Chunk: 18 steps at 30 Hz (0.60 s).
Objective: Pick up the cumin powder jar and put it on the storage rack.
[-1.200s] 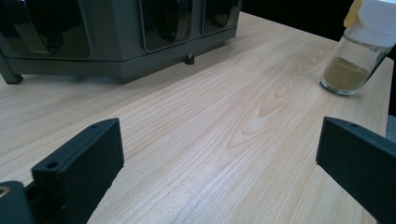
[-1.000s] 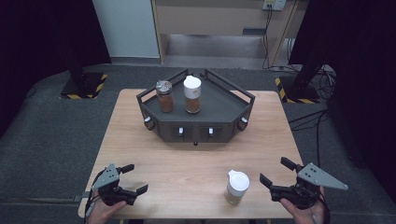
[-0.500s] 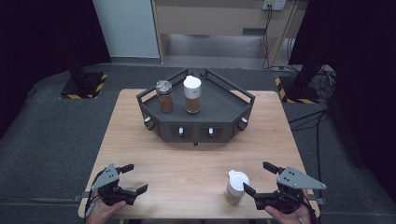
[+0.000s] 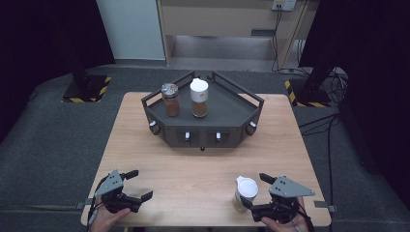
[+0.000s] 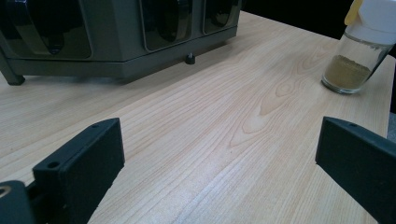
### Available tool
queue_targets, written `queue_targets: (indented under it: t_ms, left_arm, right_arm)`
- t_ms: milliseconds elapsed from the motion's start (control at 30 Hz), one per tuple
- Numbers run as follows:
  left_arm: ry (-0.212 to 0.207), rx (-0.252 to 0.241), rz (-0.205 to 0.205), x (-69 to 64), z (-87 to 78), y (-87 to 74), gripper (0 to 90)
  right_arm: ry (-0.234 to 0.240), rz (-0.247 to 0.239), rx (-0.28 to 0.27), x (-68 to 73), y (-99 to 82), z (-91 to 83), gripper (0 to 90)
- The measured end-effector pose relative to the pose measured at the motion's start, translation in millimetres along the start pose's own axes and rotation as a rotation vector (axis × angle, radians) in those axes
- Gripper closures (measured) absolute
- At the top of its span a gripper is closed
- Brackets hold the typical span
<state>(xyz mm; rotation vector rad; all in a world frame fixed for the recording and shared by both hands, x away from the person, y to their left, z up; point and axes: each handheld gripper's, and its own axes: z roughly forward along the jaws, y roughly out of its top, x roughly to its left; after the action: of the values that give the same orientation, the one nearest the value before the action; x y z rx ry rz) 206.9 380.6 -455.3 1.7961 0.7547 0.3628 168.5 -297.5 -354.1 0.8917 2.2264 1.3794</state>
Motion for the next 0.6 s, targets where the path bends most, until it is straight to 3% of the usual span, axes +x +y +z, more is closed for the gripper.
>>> queue_targets:
  t_ms: [600]
  left_arm:
    - [-0.002,-0.001,-0.004,0.3,-0.4,-0.5,0.3]
  right_arm:
    - [-0.013,0.0,0.034,0.2,-5.6,16.4,9.3]
